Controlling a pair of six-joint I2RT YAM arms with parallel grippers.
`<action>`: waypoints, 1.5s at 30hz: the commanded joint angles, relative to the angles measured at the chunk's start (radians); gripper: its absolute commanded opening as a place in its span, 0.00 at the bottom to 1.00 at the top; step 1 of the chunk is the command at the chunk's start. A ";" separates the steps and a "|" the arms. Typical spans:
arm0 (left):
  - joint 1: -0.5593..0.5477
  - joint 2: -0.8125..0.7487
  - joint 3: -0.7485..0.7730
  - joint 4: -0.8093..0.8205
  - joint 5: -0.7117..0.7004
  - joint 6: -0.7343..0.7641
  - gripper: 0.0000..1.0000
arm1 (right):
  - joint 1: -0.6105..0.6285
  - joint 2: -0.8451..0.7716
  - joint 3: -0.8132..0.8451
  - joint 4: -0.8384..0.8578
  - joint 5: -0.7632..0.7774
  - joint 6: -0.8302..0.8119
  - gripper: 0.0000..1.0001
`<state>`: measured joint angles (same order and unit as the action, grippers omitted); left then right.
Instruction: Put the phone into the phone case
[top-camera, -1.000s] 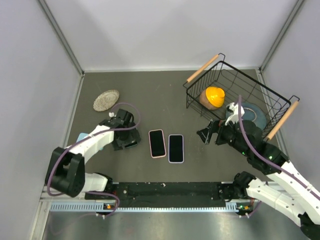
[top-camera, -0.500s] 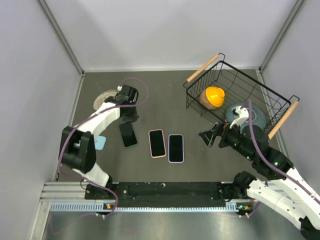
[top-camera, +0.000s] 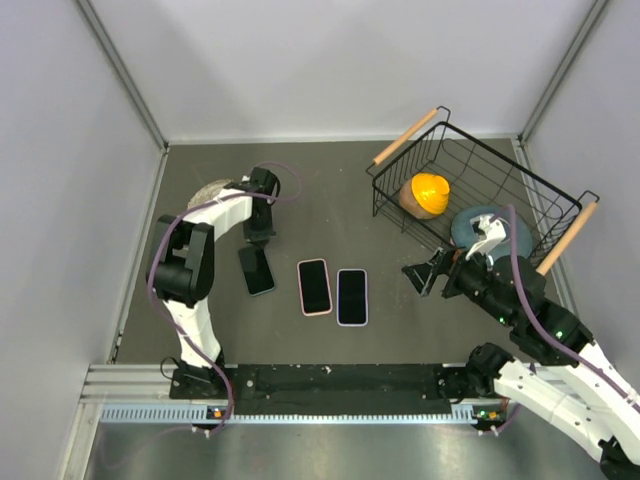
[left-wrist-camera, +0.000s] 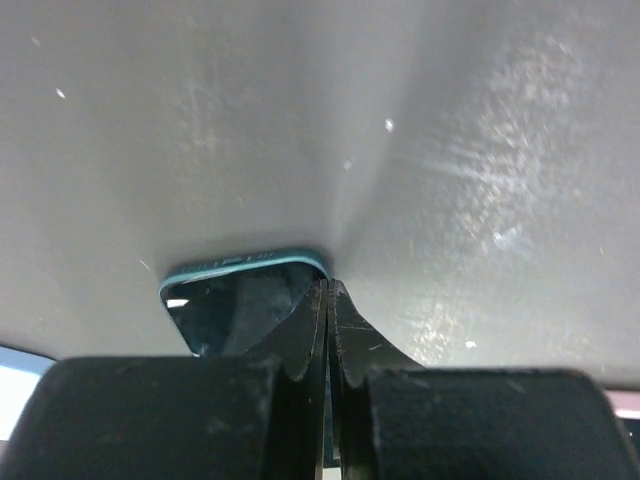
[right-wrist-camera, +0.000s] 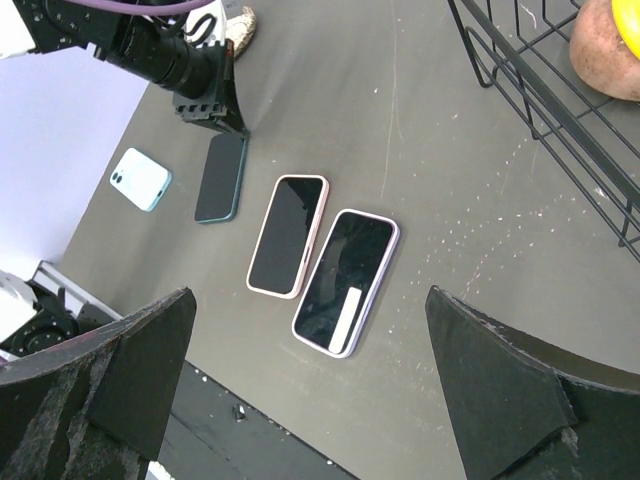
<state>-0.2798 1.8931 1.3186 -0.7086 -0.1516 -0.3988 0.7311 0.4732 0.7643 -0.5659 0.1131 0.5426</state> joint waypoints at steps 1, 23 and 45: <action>0.040 0.049 0.062 -0.038 -0.106 0.031 0.01 | 0.008 -0.010 0.001 0.027 0.019 -0.007 0.99; 0.067 -0.250 -0.245 -0.140 -0.202 -0.135 0.00 | 0.008 -0.041 0.001 0.027 0.023 -0.024 0.99; -0.131 -0.410 -0.415 -0.146 0.027 -0.227 0.00 | 0.007 -0.033 0.004 0.038 0.002 0.014 0.99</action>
<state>-0.3546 1.4570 0.8967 -0.8898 -0.1436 -0.5610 0.7311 0.4370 0.7593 -0.5663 0.1177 0.5465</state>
